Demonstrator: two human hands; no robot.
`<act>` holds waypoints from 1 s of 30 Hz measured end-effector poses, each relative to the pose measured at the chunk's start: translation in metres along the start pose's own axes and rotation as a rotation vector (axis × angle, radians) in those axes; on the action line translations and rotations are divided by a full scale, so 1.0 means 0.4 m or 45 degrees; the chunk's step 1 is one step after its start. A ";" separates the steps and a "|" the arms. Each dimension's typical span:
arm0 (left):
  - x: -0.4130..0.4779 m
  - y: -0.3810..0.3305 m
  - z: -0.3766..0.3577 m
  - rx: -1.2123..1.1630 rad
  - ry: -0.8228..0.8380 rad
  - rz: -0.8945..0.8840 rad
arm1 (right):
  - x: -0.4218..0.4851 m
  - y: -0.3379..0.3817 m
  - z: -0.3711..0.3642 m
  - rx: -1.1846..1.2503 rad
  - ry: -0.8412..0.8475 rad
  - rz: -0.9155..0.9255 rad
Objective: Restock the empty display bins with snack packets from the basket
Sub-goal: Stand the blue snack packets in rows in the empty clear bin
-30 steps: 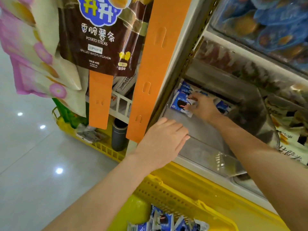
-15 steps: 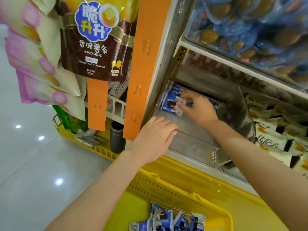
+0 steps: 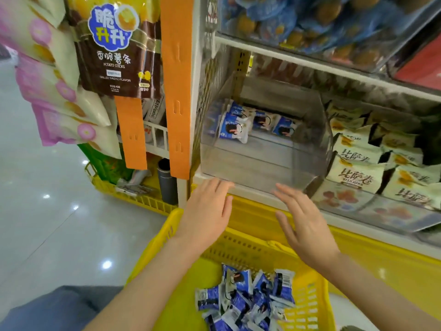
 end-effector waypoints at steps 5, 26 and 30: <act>-0.174 0.071 -0.255 -0.031 0.412 0.207 | -0.138 -0.012 -0.171 0.139 0.159 -0.170; -0.753 0.095 -0.815 -0.554 1.538 0.844 | -0.717 -0.058 -0.652 -0.021 1.522 -0.218; -0.753 0.105 -0.807 -0.615 1.484 0.886 | -0.712 -0.072 -0.647 -0.259 1.571 -0.003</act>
Point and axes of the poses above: each hand's wrist, its own x-axis towards the middle knuckle, its own z-axis out of the back of the hand, y = z × x, the point moved 10 cm from there along x, towards the middle knuckle, and after that the axes turned 6 degrees about -x, right-handed, at the moved point
